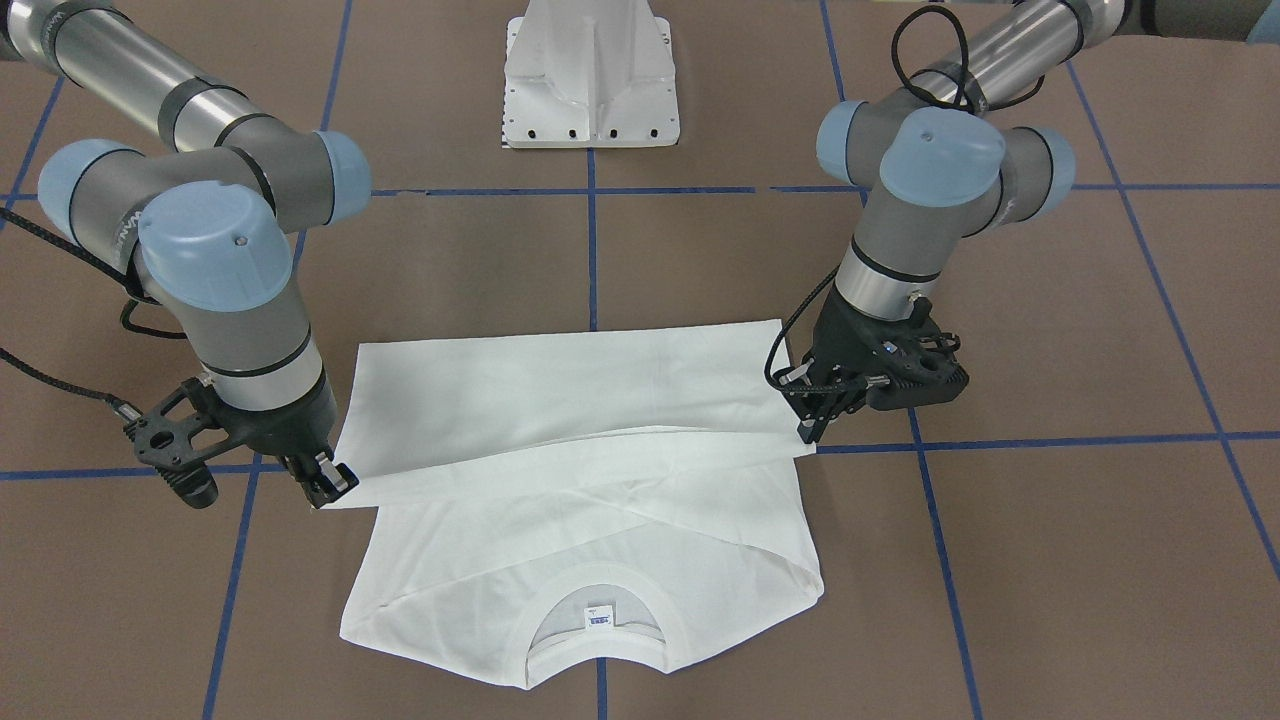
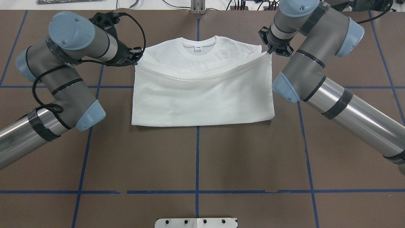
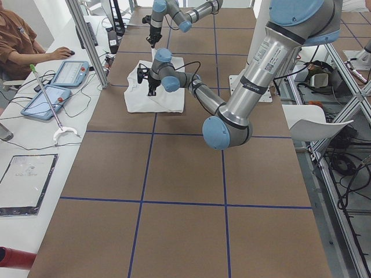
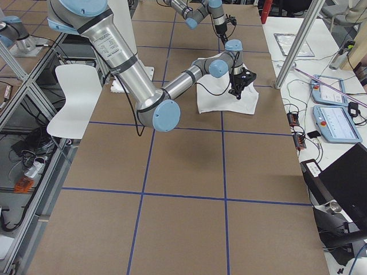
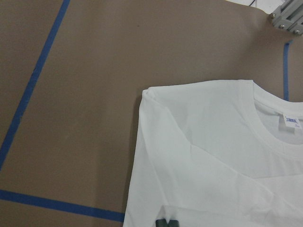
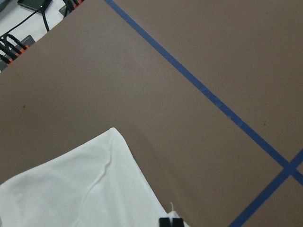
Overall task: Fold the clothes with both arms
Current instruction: 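Release the hem at the collar and raise both grippers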
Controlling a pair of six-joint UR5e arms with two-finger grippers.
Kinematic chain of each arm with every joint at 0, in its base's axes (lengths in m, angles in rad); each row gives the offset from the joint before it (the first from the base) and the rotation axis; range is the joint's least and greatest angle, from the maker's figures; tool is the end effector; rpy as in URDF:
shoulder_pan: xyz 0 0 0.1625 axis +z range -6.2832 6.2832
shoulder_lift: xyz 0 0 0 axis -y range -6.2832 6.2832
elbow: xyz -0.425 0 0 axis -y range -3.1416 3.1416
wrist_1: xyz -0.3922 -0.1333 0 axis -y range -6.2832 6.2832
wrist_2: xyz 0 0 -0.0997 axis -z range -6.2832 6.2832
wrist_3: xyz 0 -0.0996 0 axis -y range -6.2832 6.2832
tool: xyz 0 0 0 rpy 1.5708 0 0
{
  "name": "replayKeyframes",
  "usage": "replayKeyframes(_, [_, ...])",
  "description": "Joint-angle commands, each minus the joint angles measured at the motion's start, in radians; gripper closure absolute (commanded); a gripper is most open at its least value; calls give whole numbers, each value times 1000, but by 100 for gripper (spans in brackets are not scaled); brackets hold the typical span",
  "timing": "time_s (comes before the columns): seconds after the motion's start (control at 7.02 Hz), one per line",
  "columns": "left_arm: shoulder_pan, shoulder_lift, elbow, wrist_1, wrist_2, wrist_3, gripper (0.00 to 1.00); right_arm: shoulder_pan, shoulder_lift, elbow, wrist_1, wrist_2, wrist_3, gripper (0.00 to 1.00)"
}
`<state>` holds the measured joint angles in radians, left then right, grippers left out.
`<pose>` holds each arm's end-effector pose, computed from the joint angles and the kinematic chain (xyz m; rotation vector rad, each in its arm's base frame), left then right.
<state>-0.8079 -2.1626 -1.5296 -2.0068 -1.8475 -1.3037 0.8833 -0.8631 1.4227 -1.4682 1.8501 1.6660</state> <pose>0.4113 -0.5838 0.2797 0.2852 0.9768 -0.3572 -0.3917 -0.6438 0.2914 0.0043 -0.7331 0.8436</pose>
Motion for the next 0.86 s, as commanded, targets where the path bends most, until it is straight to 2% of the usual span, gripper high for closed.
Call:
replayKeyframes(0.0, [-8, -39, 107, -82, 2, 3, 100, 10, 59, -151, 100, -3, -6, 100])
replayKeyframes(0.14, [-8, -52, 184, -163, 13, 3, 100, 8, 82, -203, 126, -6, -8, 100])
replayKeyframes(0.29, [-8, -83, 248, -202, 37, 3, 100, 8, 114, -270, 165, -6, -6, 100])
replayKeyframes(0.43, [-8, -126, 311, -205, 42, 1, 100, 6, 113, -289, 170, -9, -8, 100])
replayKeyframes(0.57, [-16, -128, 339, -213, 91, 15, 100, 5, 114, -319, 196, -26, -8, 100])
replayKeyframes(0.71, [-26, -126, 356, -213, 97, 56, 100, 5, 111, -347, 231, -29, -9, 100])
